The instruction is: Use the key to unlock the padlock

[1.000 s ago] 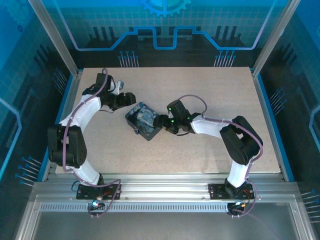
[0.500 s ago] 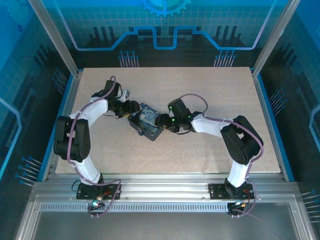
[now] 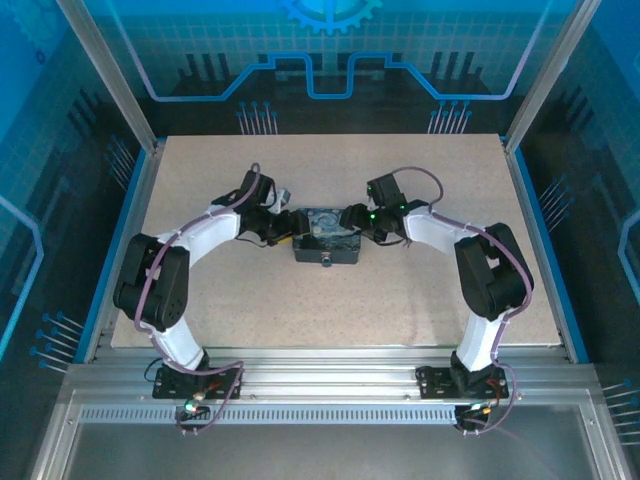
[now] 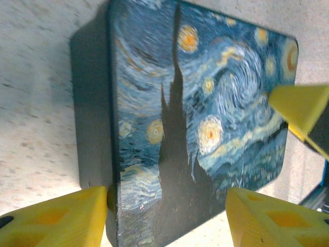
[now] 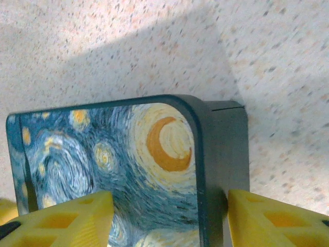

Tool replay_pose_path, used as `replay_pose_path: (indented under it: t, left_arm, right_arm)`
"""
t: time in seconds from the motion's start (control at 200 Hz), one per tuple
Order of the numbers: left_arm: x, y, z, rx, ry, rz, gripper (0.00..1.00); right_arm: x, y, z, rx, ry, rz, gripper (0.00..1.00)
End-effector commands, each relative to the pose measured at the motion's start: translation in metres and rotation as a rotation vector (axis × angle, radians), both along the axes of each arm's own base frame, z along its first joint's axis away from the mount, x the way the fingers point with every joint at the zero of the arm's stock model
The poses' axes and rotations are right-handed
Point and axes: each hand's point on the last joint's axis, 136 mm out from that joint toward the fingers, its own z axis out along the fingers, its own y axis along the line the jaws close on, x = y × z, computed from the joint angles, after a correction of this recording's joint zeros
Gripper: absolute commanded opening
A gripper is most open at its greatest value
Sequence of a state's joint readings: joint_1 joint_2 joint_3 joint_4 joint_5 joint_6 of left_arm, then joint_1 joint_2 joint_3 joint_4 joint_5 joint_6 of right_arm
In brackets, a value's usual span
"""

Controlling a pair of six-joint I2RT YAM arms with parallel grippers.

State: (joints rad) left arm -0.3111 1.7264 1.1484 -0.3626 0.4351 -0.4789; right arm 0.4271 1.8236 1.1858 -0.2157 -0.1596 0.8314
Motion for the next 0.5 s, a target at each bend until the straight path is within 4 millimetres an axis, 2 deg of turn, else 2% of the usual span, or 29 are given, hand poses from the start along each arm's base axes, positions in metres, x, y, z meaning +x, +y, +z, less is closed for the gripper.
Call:
replay_pose_path:
  t: [0.0,0.25,0.495]
  left_arm:
    - [-0.002,-0.036,0.017,-0.119,-0.02,-0.053,0.62]
    - [0.01,-0.042,0.012,-0.111,-0.032,-0.037,0.63]
    - [0.02,-0.041,0.011,-0.084,-0.054,-0.034,0.65]
  right_arm:
    - [0.004,0.01,0.01,0.015,-0.018,0.075,0.61]
    - [0.015,-0.001,0.009,-0.004,-0.015,0.066,0.62]
    - [0.012,-0.002,0.008,-0.005,-0.004,0.06,0.63]
